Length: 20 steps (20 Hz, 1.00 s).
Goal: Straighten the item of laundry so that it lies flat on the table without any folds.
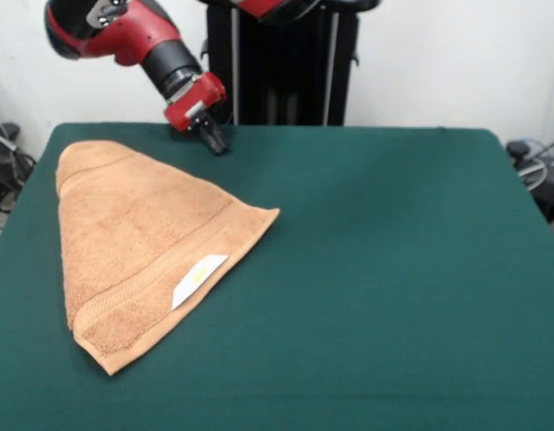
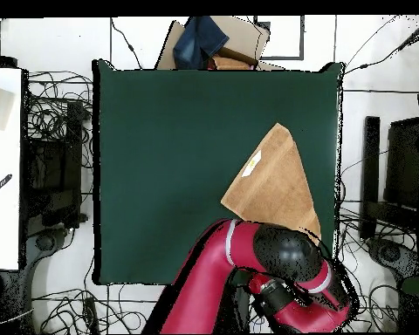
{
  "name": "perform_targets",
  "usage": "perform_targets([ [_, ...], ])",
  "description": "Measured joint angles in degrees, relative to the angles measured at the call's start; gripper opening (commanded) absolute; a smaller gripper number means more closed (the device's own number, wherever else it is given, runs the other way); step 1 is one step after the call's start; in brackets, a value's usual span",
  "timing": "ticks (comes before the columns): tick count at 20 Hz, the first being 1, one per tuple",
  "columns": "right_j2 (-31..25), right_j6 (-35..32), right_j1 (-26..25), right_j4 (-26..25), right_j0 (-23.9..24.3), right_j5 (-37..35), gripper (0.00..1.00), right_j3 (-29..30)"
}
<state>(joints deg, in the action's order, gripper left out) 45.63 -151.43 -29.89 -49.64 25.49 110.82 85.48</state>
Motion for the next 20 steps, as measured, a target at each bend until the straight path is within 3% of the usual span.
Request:
perform_targets([
  [3, 2.1, -0.9, 0.5, -1.6, -3.6, -3.2, 0.00, 0.7],
  [5, 6.1, -4.1, 3.1, -4.1, -11.3, -11.7, 0.00, 1.8],
  [12, 8.9, -14.6, 6.9, -9.4, -22.2, -27.7, 0.00, 2.8],
  [20, 8.8, -21.9, 7.8, -10.5, -22.0, -30.5, 0.00, 3.0],
])
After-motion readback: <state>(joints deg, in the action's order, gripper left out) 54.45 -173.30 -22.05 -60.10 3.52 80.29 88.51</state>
